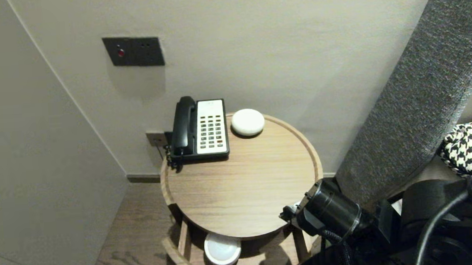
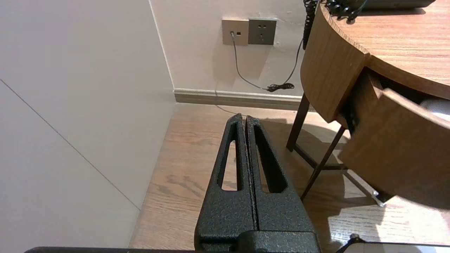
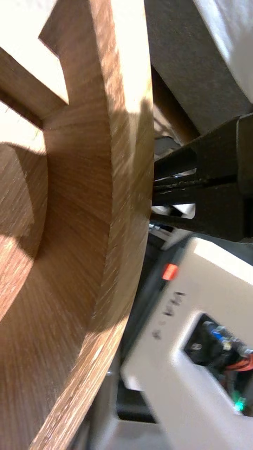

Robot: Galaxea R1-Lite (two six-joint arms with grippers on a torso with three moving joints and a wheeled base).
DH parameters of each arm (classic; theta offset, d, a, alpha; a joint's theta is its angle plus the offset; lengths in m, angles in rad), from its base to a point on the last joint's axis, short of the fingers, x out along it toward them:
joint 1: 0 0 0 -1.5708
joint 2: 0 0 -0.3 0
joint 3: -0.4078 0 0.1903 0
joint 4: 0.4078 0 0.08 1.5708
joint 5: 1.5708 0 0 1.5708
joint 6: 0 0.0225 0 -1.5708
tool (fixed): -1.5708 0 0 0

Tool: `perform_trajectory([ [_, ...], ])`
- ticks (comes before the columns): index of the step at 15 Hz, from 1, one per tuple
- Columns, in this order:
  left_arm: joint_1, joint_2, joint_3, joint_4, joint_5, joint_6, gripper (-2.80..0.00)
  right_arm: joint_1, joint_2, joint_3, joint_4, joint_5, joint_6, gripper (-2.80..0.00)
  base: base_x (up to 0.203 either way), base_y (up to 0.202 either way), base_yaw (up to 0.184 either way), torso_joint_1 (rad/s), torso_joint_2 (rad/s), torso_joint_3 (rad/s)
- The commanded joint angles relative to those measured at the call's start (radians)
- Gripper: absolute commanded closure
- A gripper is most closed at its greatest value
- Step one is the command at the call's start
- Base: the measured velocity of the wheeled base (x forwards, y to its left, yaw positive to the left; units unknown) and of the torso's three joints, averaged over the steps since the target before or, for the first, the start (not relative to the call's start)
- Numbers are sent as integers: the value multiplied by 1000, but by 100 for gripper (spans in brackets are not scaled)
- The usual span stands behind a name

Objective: Close the nightstand drawer

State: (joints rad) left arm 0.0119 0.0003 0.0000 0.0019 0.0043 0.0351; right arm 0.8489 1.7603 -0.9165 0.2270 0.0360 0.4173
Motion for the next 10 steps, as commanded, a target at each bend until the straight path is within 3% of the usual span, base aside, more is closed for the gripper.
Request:
perform_trajectory([
  [1, 0, 0, 0, 0, 0, 0, 0, -13, 23, -24, 2, 0, -9, 0, 0, 0, 0, 0, 0, 0],
  [10, 0, 0, 0, 0, 0, 0, 0, -118, 66, -148, 11, -22, -46, 0, 0, 0, 0, 0, 0, 0],
])
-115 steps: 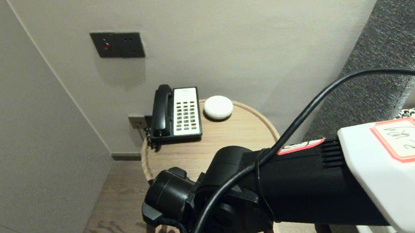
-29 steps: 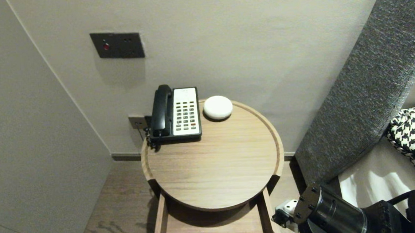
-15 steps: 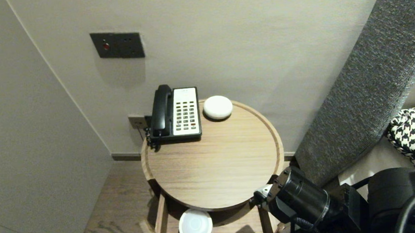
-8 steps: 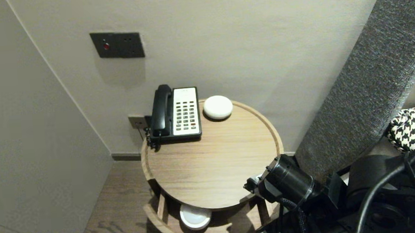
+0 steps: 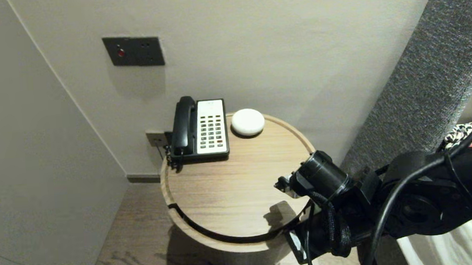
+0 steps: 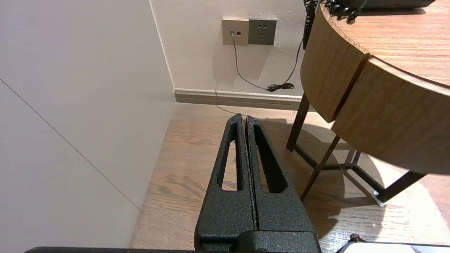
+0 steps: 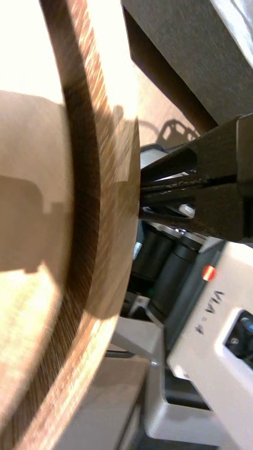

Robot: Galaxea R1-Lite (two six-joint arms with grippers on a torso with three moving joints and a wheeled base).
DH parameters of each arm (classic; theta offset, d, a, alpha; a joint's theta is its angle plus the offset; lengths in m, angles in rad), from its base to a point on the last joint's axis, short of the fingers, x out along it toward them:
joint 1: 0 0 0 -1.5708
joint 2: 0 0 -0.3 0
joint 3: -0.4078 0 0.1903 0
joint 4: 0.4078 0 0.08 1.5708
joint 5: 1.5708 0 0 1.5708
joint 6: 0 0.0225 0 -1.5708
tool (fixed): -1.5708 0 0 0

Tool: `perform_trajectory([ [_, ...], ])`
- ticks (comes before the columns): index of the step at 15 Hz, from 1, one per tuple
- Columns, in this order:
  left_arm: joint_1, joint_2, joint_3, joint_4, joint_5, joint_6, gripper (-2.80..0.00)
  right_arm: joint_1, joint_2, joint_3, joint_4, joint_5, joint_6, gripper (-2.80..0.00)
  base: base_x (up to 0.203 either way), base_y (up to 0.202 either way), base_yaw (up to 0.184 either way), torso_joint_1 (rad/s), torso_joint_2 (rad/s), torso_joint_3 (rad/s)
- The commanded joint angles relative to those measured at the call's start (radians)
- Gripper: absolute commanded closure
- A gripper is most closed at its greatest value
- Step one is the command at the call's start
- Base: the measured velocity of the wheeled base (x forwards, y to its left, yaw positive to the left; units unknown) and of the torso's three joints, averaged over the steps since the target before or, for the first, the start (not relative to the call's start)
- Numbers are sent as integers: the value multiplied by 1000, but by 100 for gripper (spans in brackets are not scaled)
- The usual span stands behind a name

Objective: Close the nightstand drawer

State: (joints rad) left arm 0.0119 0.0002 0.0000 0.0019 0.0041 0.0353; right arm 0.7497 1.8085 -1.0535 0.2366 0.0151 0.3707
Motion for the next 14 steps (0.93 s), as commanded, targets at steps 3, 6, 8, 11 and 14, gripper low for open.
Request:
perform_trajectory([
  [3, 0, 0, 0, 0, 1, 0, 0, -31, 24, -33, 2, -1, -1, 0, 0, 0, 0, 0, 0, 0],
  [6, 0, 0, 0, 0, 1, 0, 0, -35, 31, -56, 3, -3, -1, 0, 0, 0, 0, 0, 0, 0],
  [8, 0, 0, 0, 1, 1, 0, 0, -33, 32, -65, 4, -8, -1, 0, 0, 0, 0, 0, 0, 0],
  [11, 0, 0, 0, 0, 1, 0, 0, -32, 30, -66, 5, -11, 1, 0, 0, 0, 0, 0, 0, 0],
  [14, 0, 0, 0, 0, 1, 0, 0, -28, 26, -43, 6, -11, 1, 0, 0, 0, 0, 0, 0, 0],
])
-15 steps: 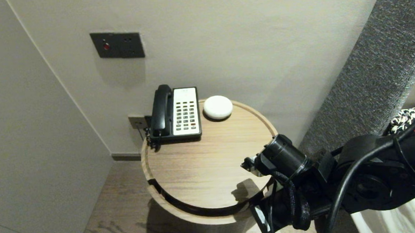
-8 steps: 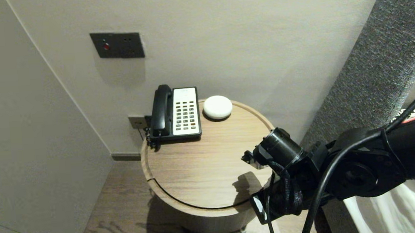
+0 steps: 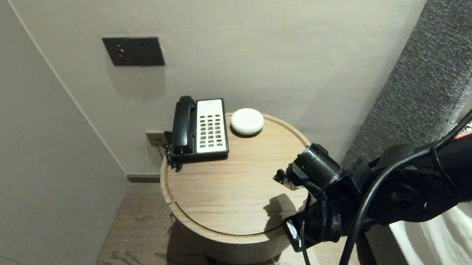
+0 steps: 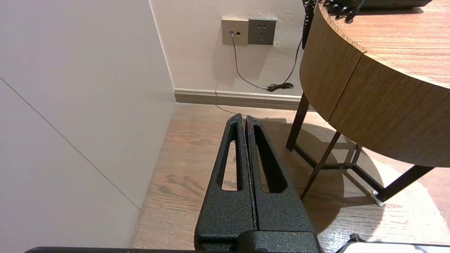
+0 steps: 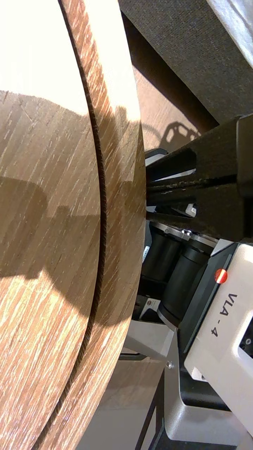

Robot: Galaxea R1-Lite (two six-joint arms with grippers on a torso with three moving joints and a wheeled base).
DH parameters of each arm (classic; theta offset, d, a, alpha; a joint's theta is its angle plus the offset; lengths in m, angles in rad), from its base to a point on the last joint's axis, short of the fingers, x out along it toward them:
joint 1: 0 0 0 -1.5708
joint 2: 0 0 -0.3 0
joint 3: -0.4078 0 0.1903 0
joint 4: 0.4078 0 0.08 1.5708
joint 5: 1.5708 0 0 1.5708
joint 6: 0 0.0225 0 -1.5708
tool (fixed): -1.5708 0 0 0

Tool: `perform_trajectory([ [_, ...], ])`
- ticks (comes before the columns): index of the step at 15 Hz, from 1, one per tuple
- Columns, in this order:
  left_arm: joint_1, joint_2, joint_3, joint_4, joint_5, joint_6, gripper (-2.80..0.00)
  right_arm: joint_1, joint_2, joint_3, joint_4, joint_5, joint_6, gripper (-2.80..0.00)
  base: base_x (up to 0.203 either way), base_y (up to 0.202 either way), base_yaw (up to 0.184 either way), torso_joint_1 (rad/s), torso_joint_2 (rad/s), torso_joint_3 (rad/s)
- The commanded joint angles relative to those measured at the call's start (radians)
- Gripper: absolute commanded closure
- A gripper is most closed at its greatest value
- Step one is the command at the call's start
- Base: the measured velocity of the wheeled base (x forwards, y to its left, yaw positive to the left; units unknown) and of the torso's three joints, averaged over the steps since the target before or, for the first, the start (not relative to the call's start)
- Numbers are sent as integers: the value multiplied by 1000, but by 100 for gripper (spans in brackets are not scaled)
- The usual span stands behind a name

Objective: Close the nightstand drawer, then open the nightstand drawer

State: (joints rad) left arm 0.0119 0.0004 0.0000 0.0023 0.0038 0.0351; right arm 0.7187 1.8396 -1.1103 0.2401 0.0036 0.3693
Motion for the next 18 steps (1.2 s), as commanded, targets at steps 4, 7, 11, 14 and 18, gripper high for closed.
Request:
perform_trajectory([
  [4, 0, 0, 0, 1, 1, 0, 0, 10, -25, 78, 1, 2, 6, 0, 0, 0, 0, 0, 0, 0],
  [7, 0, 0, 0, 1, 1, 0, 0, 16, -66, 150, -2, 3, 9, 0, 0, 0, 0, 0, 0, 0],
  [11, 0, 0, 0, -1, 1, 0, 0, -3, -119, 241, -10, 1, 11, 0, 0, 0, 0, 0, 0, 0],
  [14, 0, 0, 0, 1, 1, 0, 0, -117, -163, 366, -35, 4, 4, 0, 0, 0, 0, 0, 0, 0],
  [18, 0, 0, 0, 1, 1, 0, 0, -332, -212, 496, -162, 4, -68, 0, 0, 0, 0, 0, 0, 0],
])
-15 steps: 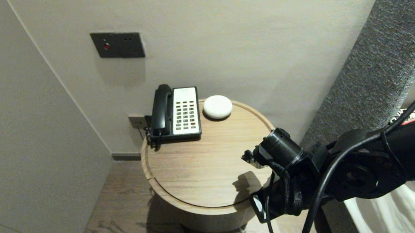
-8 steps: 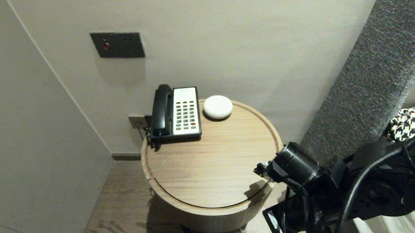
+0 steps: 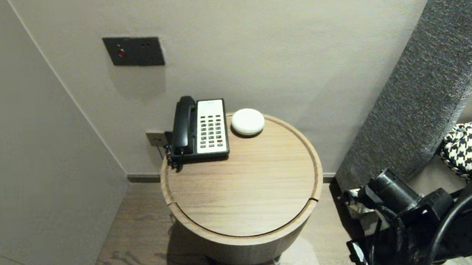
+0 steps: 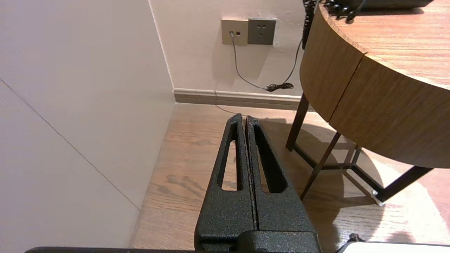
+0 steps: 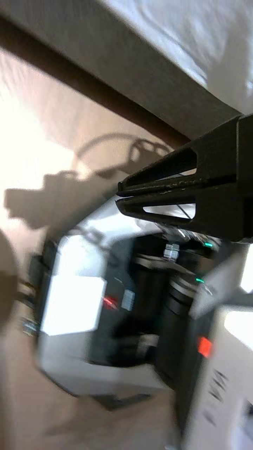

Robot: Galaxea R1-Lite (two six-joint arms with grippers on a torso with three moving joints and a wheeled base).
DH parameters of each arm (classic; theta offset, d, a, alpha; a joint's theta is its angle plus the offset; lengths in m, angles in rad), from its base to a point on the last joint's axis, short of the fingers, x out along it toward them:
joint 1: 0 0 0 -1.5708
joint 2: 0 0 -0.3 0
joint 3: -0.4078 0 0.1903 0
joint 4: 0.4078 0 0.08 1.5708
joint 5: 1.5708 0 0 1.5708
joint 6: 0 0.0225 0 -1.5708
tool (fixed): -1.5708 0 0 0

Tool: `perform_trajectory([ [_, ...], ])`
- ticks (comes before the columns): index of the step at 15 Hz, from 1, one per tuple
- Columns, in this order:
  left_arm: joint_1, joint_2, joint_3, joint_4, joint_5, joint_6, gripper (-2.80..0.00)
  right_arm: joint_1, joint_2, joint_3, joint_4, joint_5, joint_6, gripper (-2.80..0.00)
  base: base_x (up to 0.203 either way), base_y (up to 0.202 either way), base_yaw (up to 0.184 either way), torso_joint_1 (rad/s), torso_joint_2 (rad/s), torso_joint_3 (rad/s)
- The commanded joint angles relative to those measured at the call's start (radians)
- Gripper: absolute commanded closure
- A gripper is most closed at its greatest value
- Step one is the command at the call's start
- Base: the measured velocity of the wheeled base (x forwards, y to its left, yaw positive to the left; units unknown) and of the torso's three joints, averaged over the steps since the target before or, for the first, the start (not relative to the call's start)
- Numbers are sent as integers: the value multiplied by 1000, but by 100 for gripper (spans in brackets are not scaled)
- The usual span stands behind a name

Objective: Open the nightstand drawer

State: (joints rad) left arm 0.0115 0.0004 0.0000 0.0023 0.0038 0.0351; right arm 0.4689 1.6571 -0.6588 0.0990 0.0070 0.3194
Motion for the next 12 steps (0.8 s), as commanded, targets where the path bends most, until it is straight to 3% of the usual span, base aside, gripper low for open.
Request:
perform_trajectory([
  [1, 1, 0, 0, -1, 1, 0, 0, -147, -38, 68, -52, 2, -49, 0, 0, 0, 0, 0, 0, 0],
  [6, 1, 0, 0, 1, 1, 0, 0, -427, -69, 59, -147, 13, -157, 0, 0, 0, 0, 0, 0, 0],
  [12, 1, 0, 0, 1, 1, 0, 0, -478, -206, -23, -152, 20, -187, 0, 0, 0, 0, 0, 0, 0],
])
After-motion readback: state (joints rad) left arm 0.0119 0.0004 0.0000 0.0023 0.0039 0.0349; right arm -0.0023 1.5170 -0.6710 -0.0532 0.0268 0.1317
